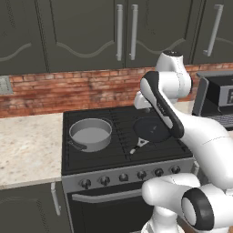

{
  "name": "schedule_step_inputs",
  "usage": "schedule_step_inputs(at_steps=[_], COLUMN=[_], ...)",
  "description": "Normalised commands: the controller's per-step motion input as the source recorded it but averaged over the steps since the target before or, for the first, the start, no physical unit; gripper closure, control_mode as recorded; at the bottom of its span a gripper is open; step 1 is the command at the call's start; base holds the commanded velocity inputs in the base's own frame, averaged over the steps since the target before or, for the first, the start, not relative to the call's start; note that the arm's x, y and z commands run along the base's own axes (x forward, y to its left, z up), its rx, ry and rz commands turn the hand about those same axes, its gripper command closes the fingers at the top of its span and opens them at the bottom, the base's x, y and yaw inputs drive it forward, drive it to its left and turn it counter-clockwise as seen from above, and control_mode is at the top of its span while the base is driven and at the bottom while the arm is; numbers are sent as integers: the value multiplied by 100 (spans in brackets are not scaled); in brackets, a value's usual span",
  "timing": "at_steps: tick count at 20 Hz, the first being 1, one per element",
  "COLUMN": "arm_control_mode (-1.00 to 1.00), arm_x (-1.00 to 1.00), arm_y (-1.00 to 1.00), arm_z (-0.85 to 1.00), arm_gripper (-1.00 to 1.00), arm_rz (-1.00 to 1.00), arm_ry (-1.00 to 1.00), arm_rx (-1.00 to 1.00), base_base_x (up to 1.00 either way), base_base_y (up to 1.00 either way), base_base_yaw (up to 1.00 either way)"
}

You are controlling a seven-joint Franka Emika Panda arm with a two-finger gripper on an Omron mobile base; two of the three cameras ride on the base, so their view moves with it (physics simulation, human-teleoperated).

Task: Move the pot and pan from the stove into the sink.

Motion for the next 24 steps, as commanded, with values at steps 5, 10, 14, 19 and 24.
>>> schedule_step_inputs(at_steps=[5, 10, 14, 19, 24], arm_control_mode=[-100, -100, -100, -100, -100], arm_x=[-7, -25, -26, -4, 0], arm_y=[0, 4, 5, 3, 0], arm_z=[0, -3, -5, -2, -7], arm_gripper=[-100, -100, -100, -100, -100], arm_rz=[0, 0, 0, -5, -13], arm_ry=[0, 0, -3, -3, -3], arm_rx=[2, 0, 0, 0, 2], base_base_x=[0, 0, 0, 0, 0], base_base_y=[0, 0, 0, 0, 0], base_base_yaw=[0, 0, 0, 0, 0])
